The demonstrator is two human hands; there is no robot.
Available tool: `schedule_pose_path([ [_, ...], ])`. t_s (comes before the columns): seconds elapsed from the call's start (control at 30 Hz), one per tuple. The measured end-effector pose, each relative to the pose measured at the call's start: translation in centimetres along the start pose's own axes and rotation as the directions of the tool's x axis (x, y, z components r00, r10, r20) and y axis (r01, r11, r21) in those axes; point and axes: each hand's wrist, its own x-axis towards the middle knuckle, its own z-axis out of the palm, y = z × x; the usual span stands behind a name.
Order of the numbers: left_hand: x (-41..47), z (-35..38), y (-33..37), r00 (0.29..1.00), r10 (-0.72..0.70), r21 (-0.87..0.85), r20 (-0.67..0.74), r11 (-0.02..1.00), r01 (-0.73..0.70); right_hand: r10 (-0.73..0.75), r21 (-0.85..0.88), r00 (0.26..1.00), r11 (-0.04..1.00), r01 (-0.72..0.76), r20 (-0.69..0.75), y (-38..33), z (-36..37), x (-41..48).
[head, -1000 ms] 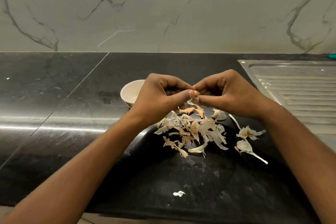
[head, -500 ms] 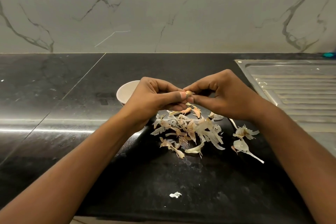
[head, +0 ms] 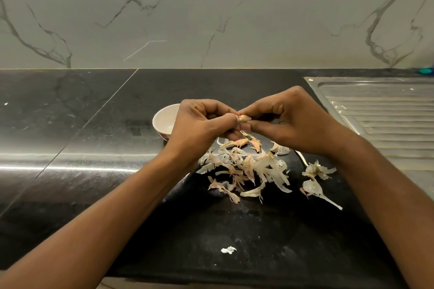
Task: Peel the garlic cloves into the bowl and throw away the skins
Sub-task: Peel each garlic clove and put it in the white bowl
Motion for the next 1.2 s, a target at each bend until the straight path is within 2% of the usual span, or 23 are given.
schedule_pose_path([
  [0.23,0.2,0.3,0.6,0.999,0.047,-0.003,-0.008,0.999,-0.047,0.069,0.258,0.997,0.964,-0.06,-0.025,0.4,-0.5,-0.2],
  [0.5,0.3,0.1,0.6,0.999,0.039,-0.024,-0.025,0.999,-0.04,0.133,0.425,0.988,0.901,-0.089,-0.074,0.6,-1.2,-0.4],
  [0.73,0.2,0.0,0.7,0.997,0.05,-0.017,-0.064,0.999,-0.052,0.146,0.419,0.982,0.904,-0.083,-0.121,1.2,-2.2,-0.7],
  [0.93,0.0,0.3,0.5,0.998,0.056,0.07,0.011,0.996,-0.057,0.196,0.404,0.98,0.896,-0.185,0.012,1.2,-2.0,-0.9],
  [1.2,0.0,0.4,0.2,0.999,-0.023,0.018,0.03,1.0,0.023,0.189,0.395,0.981,0.898,-0.191,0.043,1.4,-1.7,-0.9],
])
